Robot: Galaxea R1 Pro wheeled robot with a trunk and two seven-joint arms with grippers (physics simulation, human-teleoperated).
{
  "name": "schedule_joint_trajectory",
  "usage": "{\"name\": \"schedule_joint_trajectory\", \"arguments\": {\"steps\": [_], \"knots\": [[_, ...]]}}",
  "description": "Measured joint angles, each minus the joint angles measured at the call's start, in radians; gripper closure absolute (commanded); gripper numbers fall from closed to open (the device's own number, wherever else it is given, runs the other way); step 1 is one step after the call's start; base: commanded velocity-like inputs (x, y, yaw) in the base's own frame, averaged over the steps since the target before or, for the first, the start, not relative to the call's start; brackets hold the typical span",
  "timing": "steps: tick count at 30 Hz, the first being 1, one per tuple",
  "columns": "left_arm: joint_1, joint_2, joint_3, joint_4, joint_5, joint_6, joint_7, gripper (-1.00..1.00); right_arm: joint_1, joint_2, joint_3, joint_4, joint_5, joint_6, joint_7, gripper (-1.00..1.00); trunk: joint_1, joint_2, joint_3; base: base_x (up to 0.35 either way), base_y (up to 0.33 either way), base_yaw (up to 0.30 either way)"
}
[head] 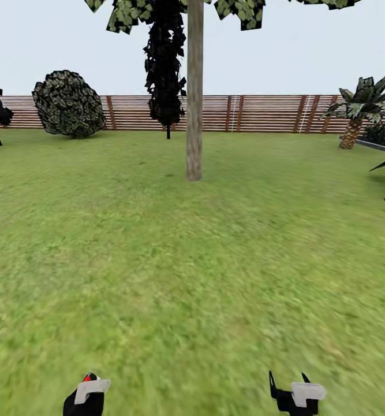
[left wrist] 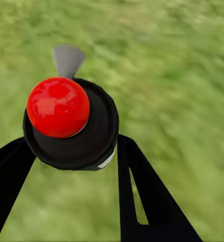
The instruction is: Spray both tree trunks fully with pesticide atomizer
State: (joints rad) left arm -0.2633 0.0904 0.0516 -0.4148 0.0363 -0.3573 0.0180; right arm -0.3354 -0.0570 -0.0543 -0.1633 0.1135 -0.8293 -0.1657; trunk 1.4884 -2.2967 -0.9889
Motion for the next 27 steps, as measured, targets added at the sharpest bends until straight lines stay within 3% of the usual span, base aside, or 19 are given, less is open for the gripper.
{"name": "schedule_joint_trajectory", "arguments": {"steps": [27], "knots": [[0.0,0.0,0.0,0.0,0.0,0.0,0.0,1.0,0.0,0.0,0.0,0.0,0.0,0.0,0.0,-1.0,0.0,0.0,0.0,0.339,0.0,0.0]]}}
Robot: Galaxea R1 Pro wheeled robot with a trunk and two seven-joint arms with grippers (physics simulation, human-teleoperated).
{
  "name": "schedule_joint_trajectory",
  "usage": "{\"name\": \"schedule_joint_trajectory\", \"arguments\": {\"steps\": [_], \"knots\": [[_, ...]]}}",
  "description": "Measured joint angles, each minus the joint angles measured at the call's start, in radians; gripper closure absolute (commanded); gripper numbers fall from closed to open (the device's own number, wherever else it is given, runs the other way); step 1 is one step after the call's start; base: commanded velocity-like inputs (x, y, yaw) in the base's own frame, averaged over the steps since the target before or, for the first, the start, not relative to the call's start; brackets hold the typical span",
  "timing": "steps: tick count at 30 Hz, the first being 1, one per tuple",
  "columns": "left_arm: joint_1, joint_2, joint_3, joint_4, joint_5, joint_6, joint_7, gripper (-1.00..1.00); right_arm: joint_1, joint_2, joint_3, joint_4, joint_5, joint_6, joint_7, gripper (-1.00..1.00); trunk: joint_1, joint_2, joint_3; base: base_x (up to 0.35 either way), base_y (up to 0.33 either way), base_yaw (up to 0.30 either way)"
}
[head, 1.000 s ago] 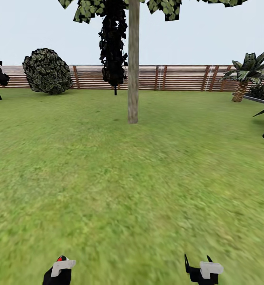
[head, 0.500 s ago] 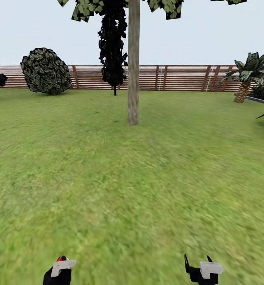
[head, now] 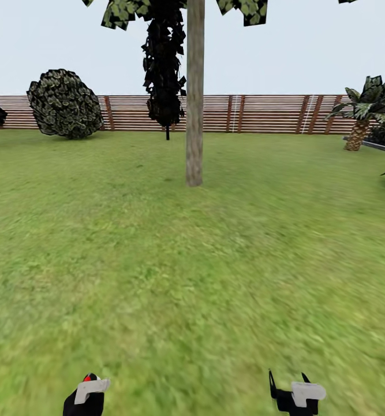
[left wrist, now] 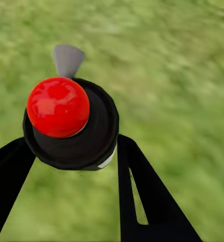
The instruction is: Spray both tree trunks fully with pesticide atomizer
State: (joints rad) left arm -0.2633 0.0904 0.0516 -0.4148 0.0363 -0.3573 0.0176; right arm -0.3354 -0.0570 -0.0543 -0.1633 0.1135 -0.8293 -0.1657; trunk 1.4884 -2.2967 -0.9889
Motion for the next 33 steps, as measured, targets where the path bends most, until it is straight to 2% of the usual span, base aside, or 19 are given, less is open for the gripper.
{"name": "schedule_joint_trajectory", "arguments": {"steps": [33], "knots": [[0.0,0.0,0.0,0.0,0.0,0.0,0.0,1.0,0.0,0.0,0.0,0.0,0.0,0.0,0.0,-1.0,0.0,0.0,0.0,0.339,-0.002,0.0]]}}
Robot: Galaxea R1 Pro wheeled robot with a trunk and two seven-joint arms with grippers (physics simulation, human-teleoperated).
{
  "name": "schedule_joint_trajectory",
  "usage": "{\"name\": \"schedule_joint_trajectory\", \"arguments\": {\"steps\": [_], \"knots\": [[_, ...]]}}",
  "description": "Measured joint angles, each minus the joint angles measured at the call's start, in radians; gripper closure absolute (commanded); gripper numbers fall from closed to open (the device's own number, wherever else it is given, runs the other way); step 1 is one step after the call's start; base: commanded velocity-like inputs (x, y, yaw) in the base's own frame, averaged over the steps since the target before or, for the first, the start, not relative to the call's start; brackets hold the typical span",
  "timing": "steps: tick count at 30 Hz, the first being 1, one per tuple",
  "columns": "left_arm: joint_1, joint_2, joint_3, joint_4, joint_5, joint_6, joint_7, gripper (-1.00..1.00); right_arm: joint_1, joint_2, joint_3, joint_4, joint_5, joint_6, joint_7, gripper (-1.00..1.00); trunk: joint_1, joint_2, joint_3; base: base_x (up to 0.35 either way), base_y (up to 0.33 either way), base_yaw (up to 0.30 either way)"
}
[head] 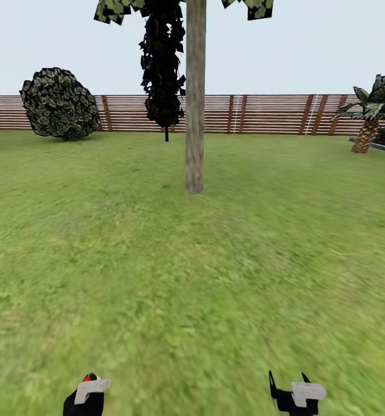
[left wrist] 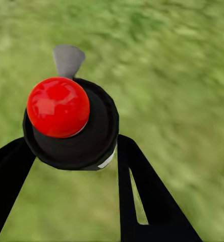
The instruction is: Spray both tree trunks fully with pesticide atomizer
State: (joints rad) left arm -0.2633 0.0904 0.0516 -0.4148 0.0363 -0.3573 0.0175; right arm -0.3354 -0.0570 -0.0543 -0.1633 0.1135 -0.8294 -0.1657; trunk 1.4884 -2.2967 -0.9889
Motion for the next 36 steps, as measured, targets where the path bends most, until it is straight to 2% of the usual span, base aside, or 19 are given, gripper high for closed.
{"name": "schedule_joint_trajectory", "arguments": {"steps": [36], "knots": [[0.0,0.0,0.0,-0.001,0.0,-0.001,0.0,1.0,0.0,0.0,0.0,0.0,0.0,0.0,0.0,-1.0,0.0,0.0,0.0,0.312,-0.123,0.0]]}}
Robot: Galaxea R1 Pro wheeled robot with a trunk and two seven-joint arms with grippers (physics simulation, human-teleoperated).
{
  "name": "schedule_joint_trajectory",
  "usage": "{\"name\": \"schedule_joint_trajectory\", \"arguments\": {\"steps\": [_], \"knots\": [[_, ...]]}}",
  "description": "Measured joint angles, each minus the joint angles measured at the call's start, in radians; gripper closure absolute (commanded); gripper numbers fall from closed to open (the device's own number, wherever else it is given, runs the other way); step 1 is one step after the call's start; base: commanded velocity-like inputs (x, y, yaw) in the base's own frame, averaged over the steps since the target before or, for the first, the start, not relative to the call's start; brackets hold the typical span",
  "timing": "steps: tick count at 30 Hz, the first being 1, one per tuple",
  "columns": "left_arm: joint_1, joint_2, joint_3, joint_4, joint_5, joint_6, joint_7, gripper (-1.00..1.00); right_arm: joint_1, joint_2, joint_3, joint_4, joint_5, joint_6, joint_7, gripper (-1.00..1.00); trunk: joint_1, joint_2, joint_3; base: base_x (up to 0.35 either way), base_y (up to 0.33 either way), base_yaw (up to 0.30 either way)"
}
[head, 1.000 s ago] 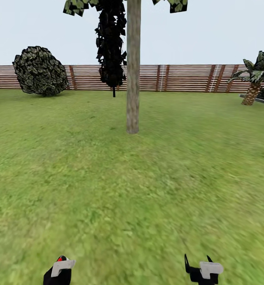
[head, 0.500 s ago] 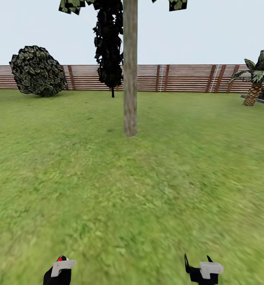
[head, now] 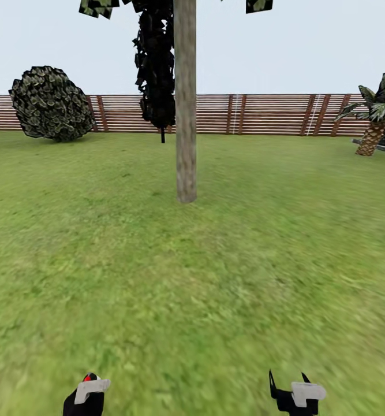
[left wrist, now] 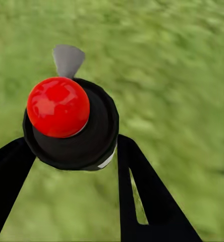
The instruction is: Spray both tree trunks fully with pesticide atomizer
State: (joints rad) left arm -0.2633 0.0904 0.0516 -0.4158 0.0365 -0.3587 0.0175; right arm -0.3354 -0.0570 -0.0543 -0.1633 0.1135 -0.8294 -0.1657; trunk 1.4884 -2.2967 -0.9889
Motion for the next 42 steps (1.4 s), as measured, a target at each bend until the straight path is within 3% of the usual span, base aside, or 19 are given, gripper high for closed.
{"name": "schedule_joint_trajectory", "arguments": {"steps": [42], "knots": [[0.0,0.0,0.0,0.001,0.0,0.0,0.0,1.0,0.0,0.0,0.0,0.0,0.0,0.0,0.0,-1.0,0.0,0.0,0.0,0.338,-0.001,0.0]]}}
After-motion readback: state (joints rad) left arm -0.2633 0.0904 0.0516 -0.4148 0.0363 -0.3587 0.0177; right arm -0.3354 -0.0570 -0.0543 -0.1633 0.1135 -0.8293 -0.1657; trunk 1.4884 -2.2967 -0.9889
